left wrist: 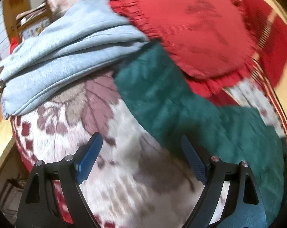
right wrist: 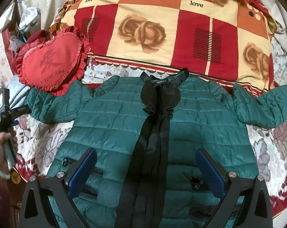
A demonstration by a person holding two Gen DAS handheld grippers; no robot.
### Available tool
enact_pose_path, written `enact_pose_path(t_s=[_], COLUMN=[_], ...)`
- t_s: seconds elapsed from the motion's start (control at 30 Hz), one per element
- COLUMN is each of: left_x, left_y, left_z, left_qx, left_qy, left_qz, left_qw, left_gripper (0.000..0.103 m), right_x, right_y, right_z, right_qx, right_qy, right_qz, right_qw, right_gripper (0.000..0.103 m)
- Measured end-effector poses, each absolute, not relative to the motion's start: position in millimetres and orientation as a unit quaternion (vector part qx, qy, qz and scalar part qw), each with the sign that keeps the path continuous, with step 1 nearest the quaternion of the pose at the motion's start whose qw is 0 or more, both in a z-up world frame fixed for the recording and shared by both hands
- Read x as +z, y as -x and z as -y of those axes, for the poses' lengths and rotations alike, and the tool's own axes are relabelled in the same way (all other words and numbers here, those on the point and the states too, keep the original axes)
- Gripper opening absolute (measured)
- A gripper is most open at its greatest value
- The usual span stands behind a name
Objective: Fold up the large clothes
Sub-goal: 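Grasp the jacket's front edge by the zipper with the left tool, then lift the front panel with the left tool and fold it toward the jacket's center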
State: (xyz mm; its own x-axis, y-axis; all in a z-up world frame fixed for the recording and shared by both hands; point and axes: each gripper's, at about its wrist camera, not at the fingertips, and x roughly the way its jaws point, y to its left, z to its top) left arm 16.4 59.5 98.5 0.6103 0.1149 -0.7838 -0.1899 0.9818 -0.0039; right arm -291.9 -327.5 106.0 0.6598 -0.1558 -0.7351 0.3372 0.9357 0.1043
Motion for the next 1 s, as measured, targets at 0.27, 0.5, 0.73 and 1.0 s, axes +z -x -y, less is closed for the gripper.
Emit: enact_pose_path(t_s=[0.27, 0.5, 0.73, 1.0], left_x=[77, 73, 72, 112], left_y=[-69, -93, -107, -68], left_z=[-83, -79, -86, -86], left_qx=[0.111, 0.094, 0.041, -0.031], left_qy=[0.054, 0.046, 0.086, 0.124], left_qz=[-0.44, -0.422, -0.437, -0.422], left_qw=[0.89, 0.901, 0.894, 0.897], left_gripper=[0.086, 0.08, 0.02, 0.013], right_x=[99, 92, 88, 91], right_y=[281, 275, 269, 278], right_z=[334, 333, 332, 337], right_qx=[-0.133, -0.131, -0.125, -0.12], right_qy=[-0.119, -0.12, -0.118, -0.138], right_qz=[-0.402, -0.412, -0.419, -0.41], right_qw=[0.898, 0.894, 0.891, 0.894], right_gripper=[0.103, 0.103, 0.103, 0.103])
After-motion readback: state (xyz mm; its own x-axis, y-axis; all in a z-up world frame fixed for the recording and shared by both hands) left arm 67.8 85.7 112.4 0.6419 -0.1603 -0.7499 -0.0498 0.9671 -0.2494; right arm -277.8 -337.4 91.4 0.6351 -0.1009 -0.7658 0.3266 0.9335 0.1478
